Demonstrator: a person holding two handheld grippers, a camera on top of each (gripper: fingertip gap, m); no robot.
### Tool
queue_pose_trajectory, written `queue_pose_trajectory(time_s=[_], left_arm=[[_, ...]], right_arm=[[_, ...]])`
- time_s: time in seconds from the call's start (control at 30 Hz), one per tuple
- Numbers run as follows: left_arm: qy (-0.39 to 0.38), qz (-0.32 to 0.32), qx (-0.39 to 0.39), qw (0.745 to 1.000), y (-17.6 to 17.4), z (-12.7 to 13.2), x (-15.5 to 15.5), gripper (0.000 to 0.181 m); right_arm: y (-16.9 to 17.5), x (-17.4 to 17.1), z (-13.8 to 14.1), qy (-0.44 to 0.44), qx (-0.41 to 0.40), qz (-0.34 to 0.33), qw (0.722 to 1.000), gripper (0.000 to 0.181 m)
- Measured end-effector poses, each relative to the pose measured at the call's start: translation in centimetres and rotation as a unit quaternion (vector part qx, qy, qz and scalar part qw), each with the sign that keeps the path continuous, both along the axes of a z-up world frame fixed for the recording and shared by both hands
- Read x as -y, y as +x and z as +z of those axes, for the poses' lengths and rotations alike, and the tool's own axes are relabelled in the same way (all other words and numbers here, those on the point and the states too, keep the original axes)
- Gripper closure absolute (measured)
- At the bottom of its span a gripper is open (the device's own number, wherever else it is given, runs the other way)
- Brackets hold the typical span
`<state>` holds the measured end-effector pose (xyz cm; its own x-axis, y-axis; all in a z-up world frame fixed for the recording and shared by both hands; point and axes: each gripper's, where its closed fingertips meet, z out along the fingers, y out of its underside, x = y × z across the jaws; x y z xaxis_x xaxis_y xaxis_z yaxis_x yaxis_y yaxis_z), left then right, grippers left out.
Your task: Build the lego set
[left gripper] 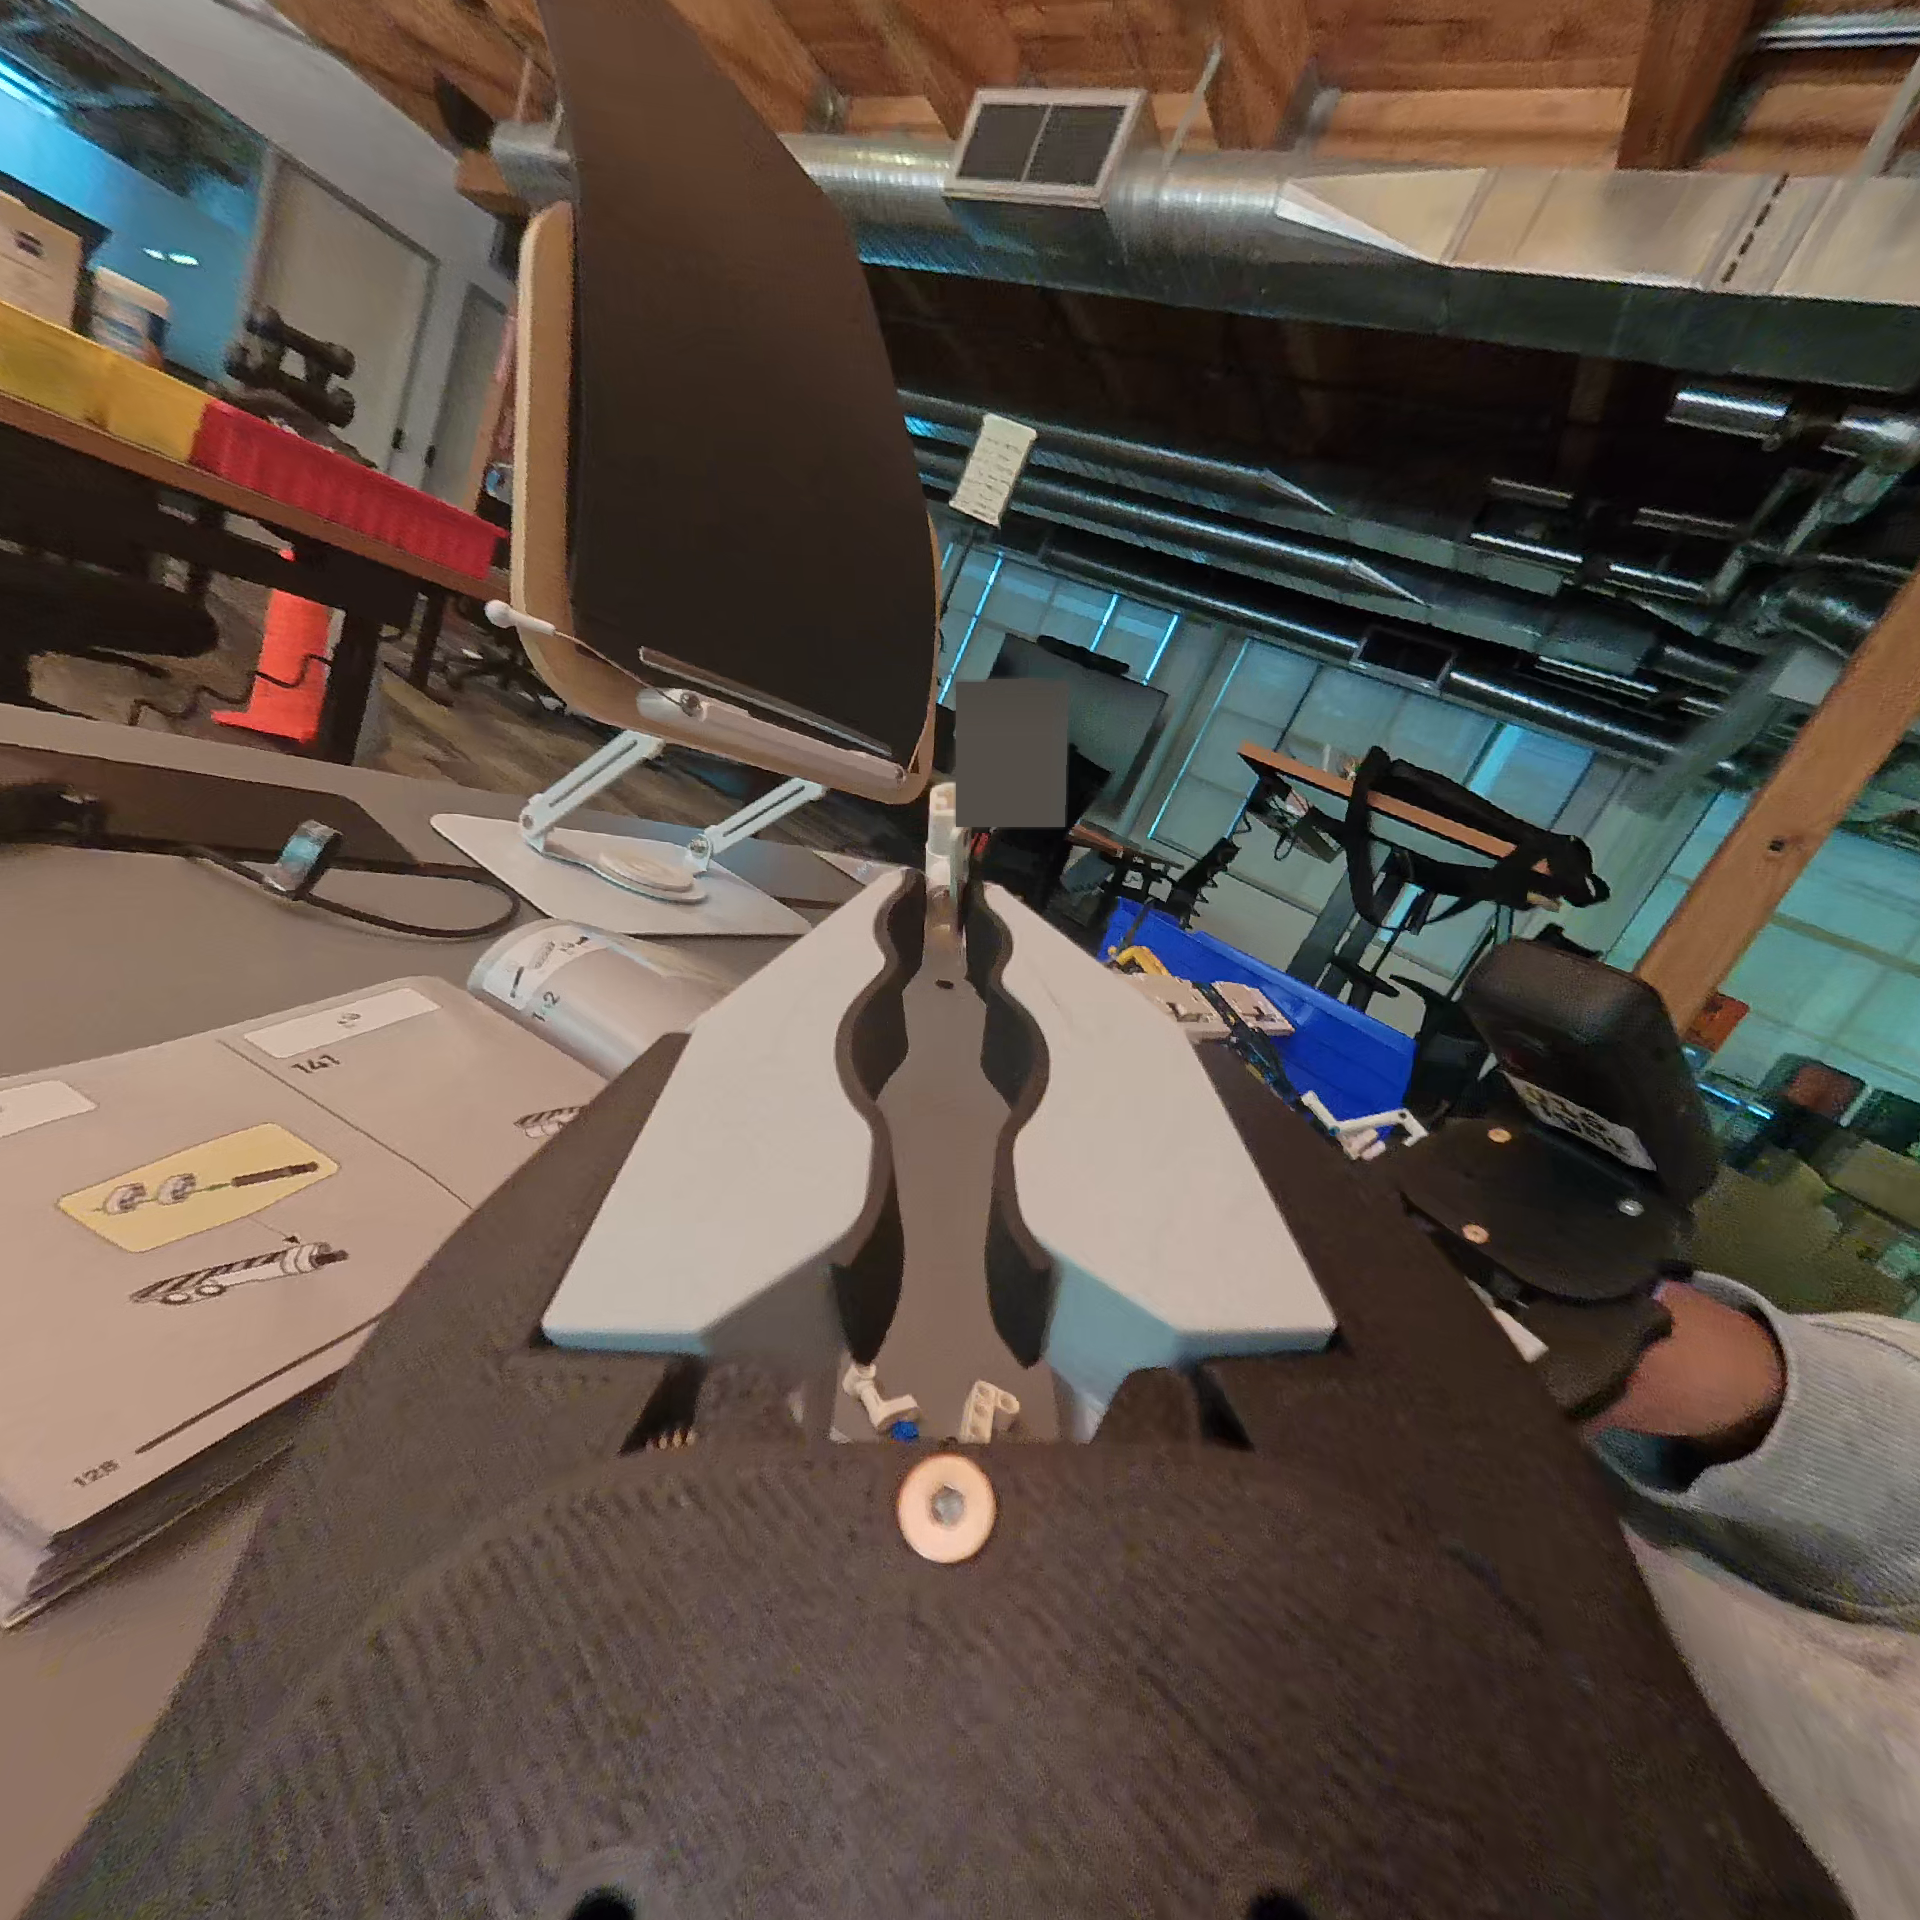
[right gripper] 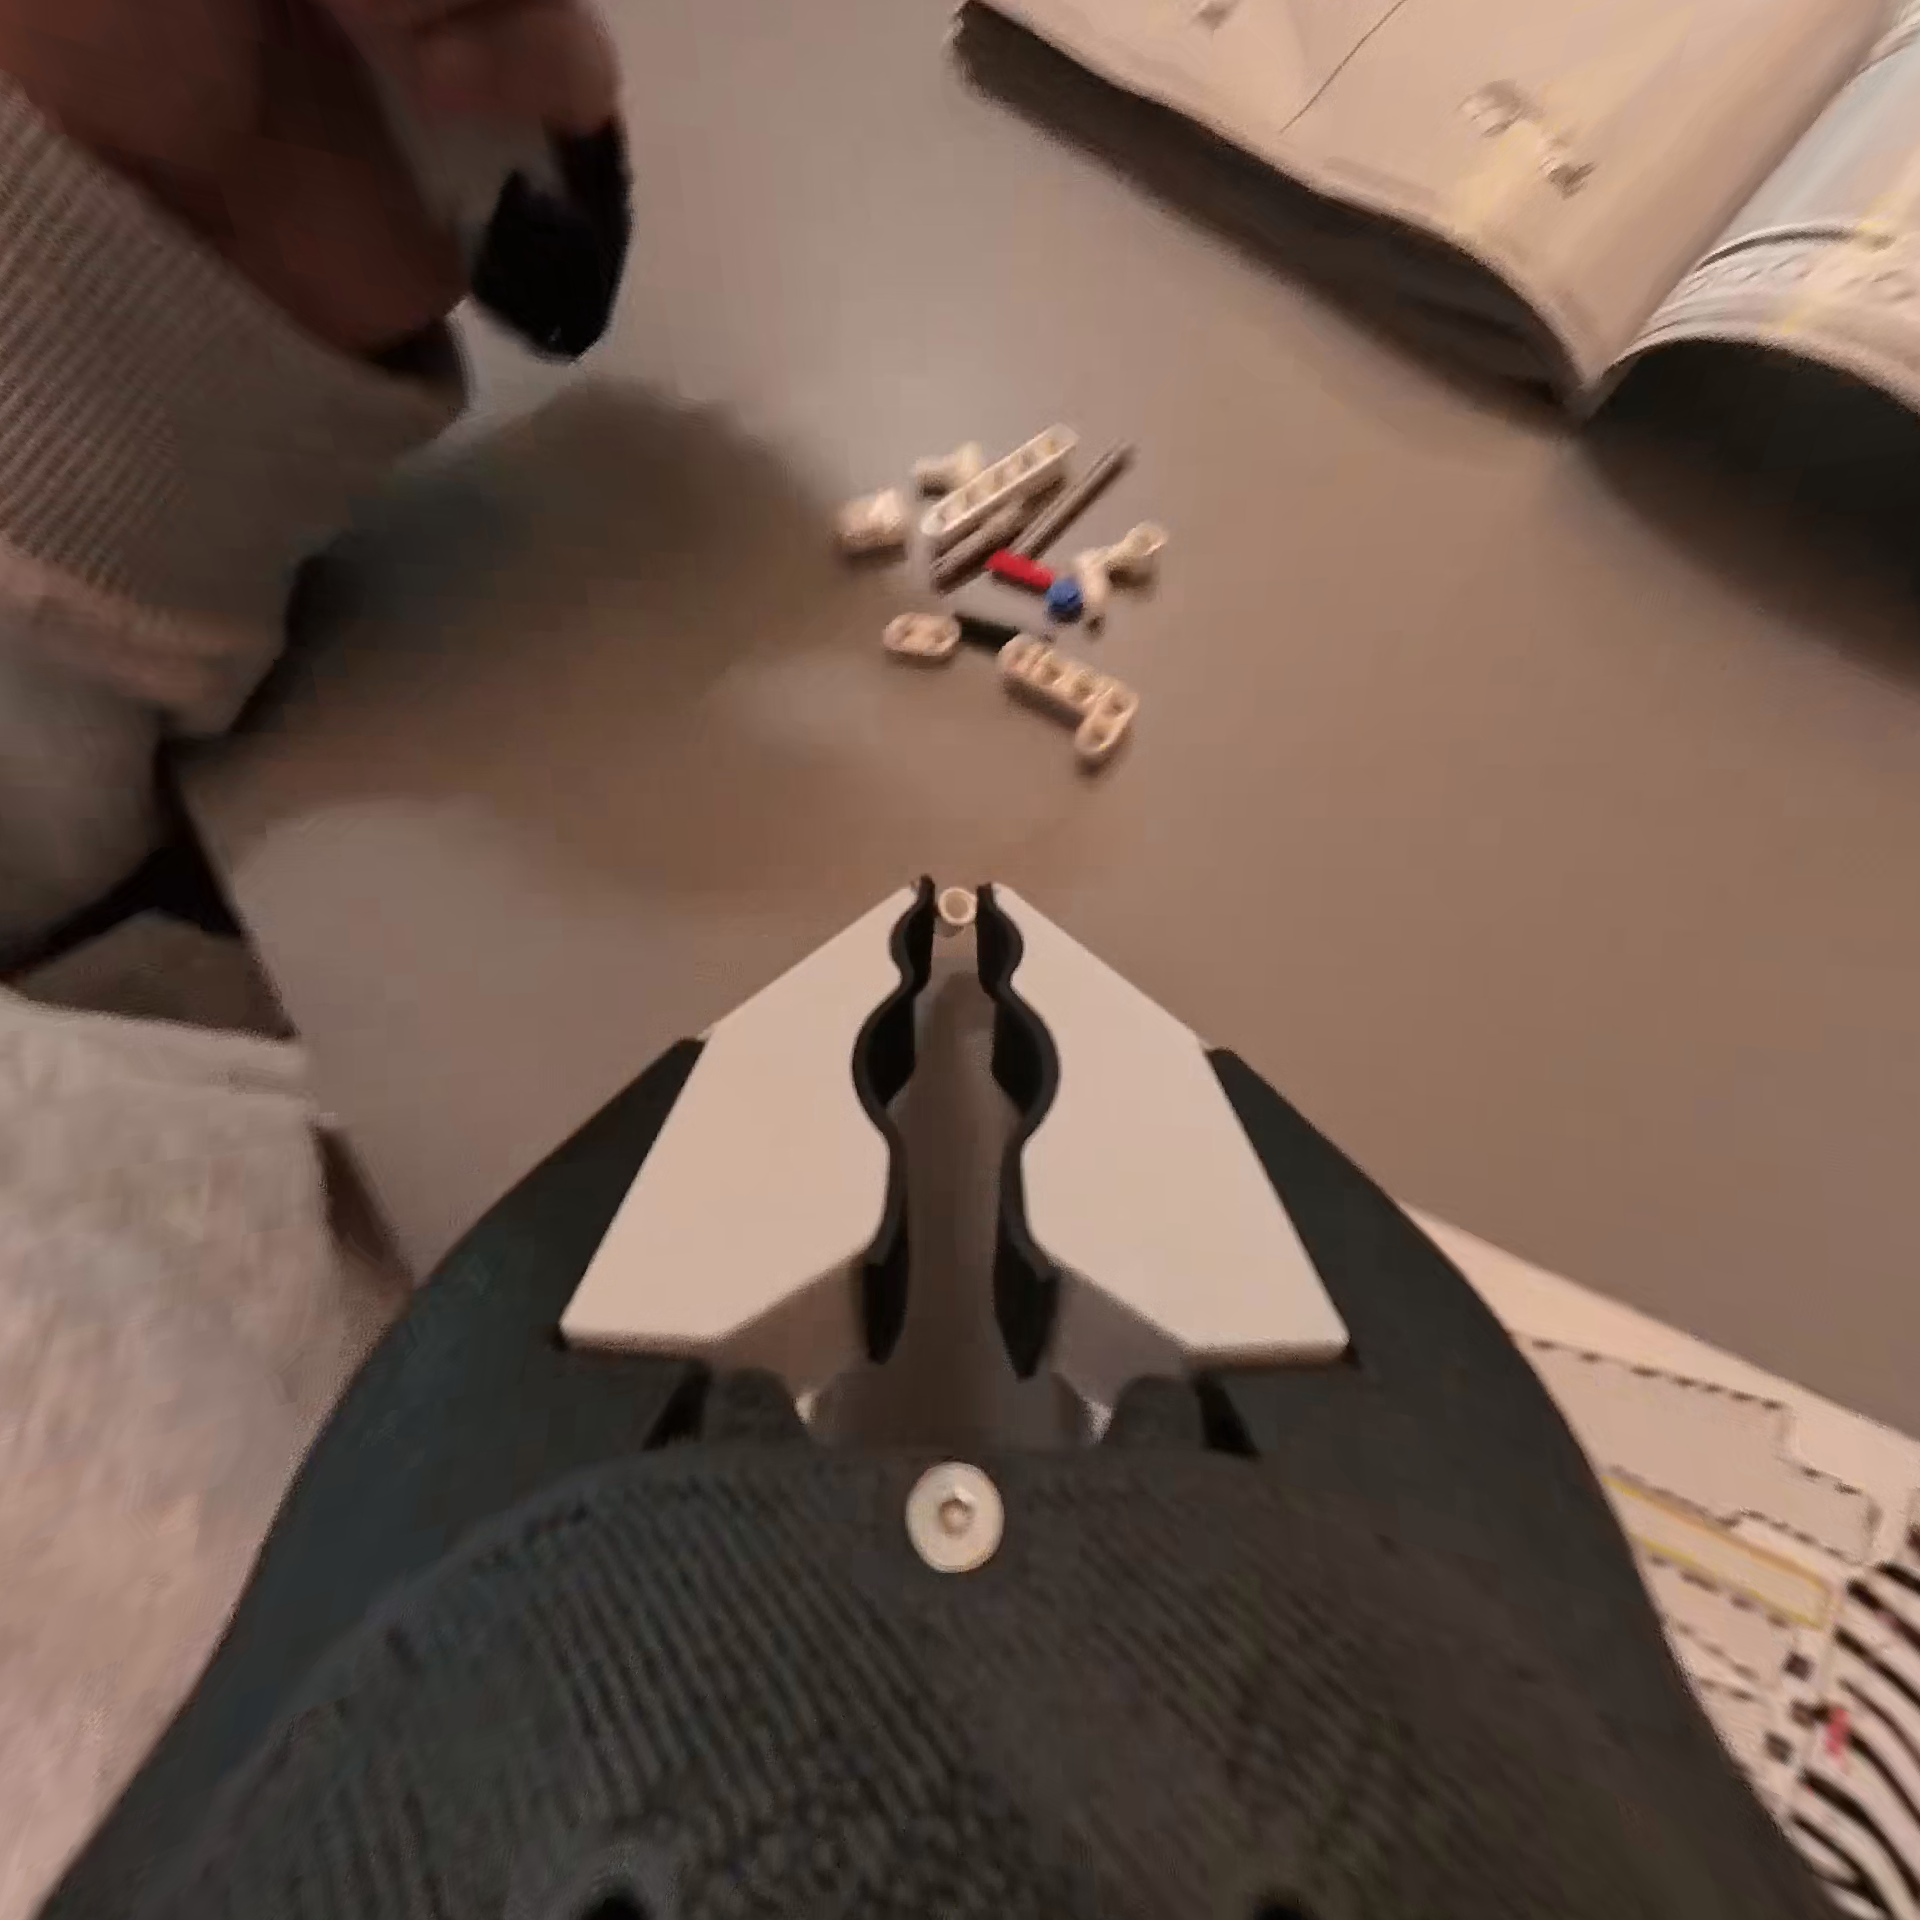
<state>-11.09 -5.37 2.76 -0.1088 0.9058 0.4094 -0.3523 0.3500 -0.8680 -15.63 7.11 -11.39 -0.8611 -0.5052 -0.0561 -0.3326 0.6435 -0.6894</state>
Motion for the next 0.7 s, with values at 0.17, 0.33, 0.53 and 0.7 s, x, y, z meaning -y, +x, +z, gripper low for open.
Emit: queue_pose_trajectory(time_s=[0.17, 0.33, 0.53, 0.7], left_arm=[[-0.008, -0.001, 0.012, 1.000, -0.3, -0.2, -0.3, 0.175], [-0.005, 0.002, 0.006, 1.000, 0.0, -0.1, -0.2, 0.175], [-0.004, -0.002, 0.003, 1.000, 0.0, -0.1, -0.3, 0.175], [-0.001, 0.001, -0.002, 1.000, 0.2, 0.0, -0.2, 0.175]], right_arm=[[0.1, -2.7, -1.4, 0.005, -0.026, 0.007, 1.000, 0.174], [-1.2, -3.3, -0.3, -0.001, -0.026, -0.043, 0.999, 0.150], [-1.3, -4.7, -0.4, -0.006, 0.032, -0.114, 0.993, 0.153], [-0.3, -3.3, -1.0, -0.012, 0.042, -0.119, 0.992, 0.154]])
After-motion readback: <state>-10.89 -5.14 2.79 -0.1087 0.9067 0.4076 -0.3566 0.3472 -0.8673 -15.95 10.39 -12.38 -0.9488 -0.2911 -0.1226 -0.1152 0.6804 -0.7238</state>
